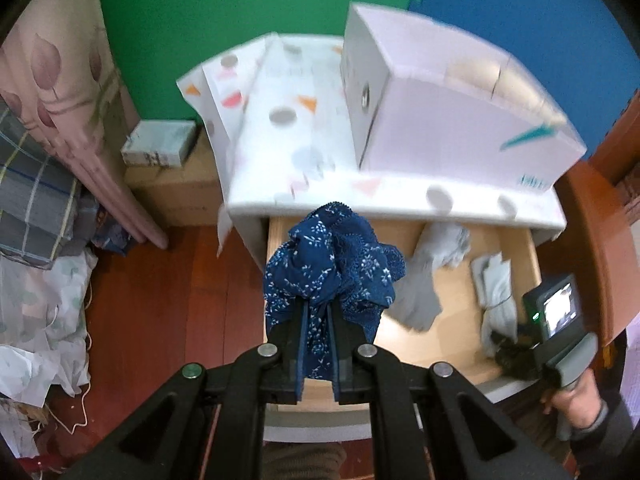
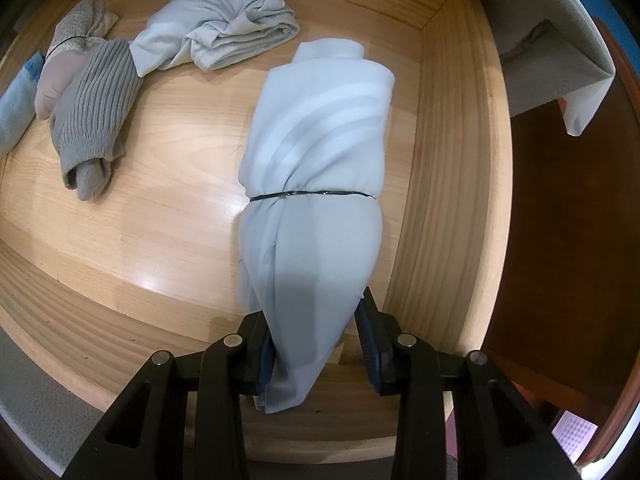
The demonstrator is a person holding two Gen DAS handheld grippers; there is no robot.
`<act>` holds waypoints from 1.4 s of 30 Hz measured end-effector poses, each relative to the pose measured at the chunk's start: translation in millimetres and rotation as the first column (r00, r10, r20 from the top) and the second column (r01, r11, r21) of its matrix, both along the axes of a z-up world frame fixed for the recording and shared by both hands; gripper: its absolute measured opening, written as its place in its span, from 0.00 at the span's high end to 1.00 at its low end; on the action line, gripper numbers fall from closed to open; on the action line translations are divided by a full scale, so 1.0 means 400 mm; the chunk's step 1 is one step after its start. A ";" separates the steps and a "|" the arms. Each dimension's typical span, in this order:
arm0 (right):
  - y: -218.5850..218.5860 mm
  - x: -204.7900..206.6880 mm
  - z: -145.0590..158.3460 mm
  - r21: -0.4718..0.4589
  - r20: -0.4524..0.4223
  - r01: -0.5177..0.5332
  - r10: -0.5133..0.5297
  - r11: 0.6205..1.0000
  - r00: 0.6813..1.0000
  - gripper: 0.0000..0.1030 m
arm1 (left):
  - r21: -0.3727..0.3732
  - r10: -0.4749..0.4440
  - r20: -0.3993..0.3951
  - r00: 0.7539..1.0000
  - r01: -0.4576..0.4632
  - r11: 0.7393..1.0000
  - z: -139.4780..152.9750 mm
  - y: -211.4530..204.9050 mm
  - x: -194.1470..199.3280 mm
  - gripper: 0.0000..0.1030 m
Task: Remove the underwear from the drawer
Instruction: 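Lift the navy floral underwear with the left tool and drop it into the white box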
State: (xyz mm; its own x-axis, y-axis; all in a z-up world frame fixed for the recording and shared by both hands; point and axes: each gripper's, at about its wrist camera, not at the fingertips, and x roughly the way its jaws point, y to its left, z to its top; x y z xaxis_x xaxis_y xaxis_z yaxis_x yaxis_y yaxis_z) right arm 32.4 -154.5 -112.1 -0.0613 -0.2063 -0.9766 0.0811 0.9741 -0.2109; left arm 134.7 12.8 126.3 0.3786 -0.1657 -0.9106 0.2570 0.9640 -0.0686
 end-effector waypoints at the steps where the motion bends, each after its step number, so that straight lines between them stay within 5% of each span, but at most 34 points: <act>1: 0.001 -0.001 0.001 0.000 0.000 0.000 0.000 1.000 1.000 0.68 | -0.014 0.004 0.015 1.000 -0.003 1.000 0.022 0.004 0.004 0.92; 13: 0.000 -0.001 -0.001 0.001 0.000 0.000 0.000 1.000 1.000 0.68 | -0.109 -0.029 0.206 0.978 0.053 0.993 0.259 -0.043 0.058 0.92; 21: -0.001 -0.001 -0.002 0.001 0.001 0.000 0.000 1.000 1.000 0.68 | -0.112 -0.056 0.273 0.960 0.090 0.990 0.337 -0.140 0.146 0.92; 31: -0.001 -0.002 -0.003 0.002 0.001 0.000 0.000 1.000 1.000 0.68 | -0.113 -0.077 0.280 0.957 0.113 0.987 0.311 -0.272 0.266 0.92; 42: 0.001 -0.002 -0.002 0.003 0.002 0.000 0.000 1.000 1.000 0.68 | -0.031 -0.140 0.167 0.976 0.147 0.989 0.157 -0.368 0.320 0.91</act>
